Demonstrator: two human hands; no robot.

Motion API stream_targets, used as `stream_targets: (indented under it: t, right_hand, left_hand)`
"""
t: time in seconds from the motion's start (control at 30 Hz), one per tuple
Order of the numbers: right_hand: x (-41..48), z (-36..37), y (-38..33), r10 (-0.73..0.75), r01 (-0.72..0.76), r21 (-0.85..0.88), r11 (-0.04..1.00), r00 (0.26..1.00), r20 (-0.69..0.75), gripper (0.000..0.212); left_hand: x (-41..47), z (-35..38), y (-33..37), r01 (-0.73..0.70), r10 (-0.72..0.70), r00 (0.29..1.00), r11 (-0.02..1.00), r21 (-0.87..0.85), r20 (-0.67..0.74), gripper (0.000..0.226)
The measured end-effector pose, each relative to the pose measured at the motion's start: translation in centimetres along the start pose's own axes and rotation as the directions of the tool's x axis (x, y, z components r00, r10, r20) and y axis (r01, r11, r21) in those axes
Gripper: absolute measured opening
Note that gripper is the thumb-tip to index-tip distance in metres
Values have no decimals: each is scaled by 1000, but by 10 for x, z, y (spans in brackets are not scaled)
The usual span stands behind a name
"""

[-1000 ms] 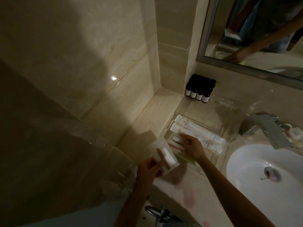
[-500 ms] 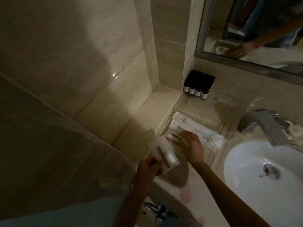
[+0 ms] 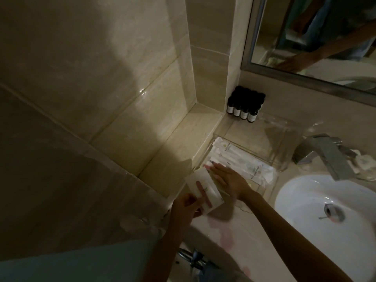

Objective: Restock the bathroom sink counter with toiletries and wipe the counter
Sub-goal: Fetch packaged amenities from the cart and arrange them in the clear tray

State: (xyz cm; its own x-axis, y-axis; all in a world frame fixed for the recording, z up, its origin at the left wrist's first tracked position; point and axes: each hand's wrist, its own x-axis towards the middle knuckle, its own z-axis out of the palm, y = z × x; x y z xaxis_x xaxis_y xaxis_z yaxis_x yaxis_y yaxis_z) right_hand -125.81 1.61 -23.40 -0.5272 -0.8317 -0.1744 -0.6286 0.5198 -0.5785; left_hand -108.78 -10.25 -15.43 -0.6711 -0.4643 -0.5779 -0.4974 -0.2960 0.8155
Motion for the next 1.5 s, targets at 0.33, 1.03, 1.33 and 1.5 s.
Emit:
stream_targets:
  t: [0.33,1.03,1.33,1.5]
  right_hand:
    - [18,2,7,66,-65,-38,997,998,18,44]
    - [-8,-40,-27,440,-203,684,700,878,-190,21]
    - [22,-28,1,515,-426,417,803,848,-126,46]
    - [13,1,-9,212,-211,66,975,808,-550,46]
  left_hand:
    - [-1,5,4,7,-6,999,999,-33,40,5]
    - [19,30,18,111,-115,993,964,-243,-5,9]
    - [25,23,14,158,-160,987,967,-201,11,14]
    - [27,25,14,154,-155,988,968,-198,8,19]
